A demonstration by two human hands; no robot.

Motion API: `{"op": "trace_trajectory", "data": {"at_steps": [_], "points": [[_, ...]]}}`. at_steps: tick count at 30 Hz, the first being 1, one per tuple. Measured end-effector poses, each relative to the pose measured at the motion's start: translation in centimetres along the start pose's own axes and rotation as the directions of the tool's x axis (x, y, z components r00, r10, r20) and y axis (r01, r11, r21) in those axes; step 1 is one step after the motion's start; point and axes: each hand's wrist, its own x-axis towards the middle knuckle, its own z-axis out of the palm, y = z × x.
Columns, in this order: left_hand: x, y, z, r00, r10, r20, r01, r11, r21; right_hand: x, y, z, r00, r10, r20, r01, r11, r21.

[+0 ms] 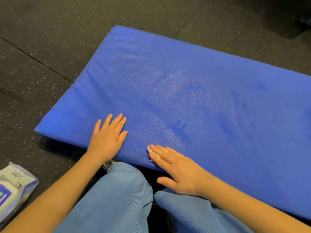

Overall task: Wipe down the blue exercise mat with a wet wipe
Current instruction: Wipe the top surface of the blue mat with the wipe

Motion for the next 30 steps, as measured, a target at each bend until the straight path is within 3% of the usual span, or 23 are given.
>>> {"op": "trace_trajectory", "data": {"at_steps": [3, 7, 10, 13, 18, 24, 26, 28, 30], "points": [[-0.1, -0.3, 0.2, 1.000, 0.004, 0.003, -0.004, 1.000, -0.008, 0.3, 1.4, -0.8, 0.997, 0.071, 0.020, -0.070, 0.996, -0.050], [0.3, -0.1, 0.2, 1.000, -0.001, 0.019, 0.001, 1.000, 0.002, 4.9, 1.9, -1.2, 0.958, 0.275, -0.085, -0.275, 0.961, 0.007], [1.1, 0.1, -0.4, 1.000, 0.003, 0.027, -0.002, 1.000, -0.028, 3.8, 0.2, -1.0, 0.987, 0.162, -0.010, -0.161, 0.985, 0.057], [2.1, 1.0, -0.5, 0.998, 0.056, 0.032, -0.055, 0.998, -0.032, 2.1, 1.5, -1.4, 0.996, 0.086, 0.031, -0.086, 0.996, -0.020], [1.9, 1.6, 0.7, 0.997, 0.071, 0.029, -0.072, 0.997, 0.031, 5.3, 5.8, -2.2, 0.917, 0.387, -0.101, -0.390, 0.921, -0.013], [2.2, 1.8, 0.2, 0.996, 0.067, 0.062, -0.070, 0.997, 0.043, 3.7, 3.9, -2.0, 0.983, 0.181, -0.028, -0.182, 0.983, -0.041], [2.8, 2.0, -0.2, 0.996, 0.070, 0.064, -0.071, 0.997, 0.019, 4.3, 7.0, -2.6, 0.953, 0.297, -0.066, -0.301, 0.951, -0.075], [3.9, 2.4, -0.6, 0.993, 0.096, 0.065, -0.097, 0.995, 0.006, 5.4, 9.4, -3.2, 0.866, 0.489, -0.104, -0.495, 0.868, -0.043], [4.7, 3.0, -0.5, 0.988, 0.129, 0.088, -0.131, 0.991, 0.015, 6.3, 9.0, -3.4, 0.831, 0.545, -0.109, -0.548, 0.836, 0.002]]}}
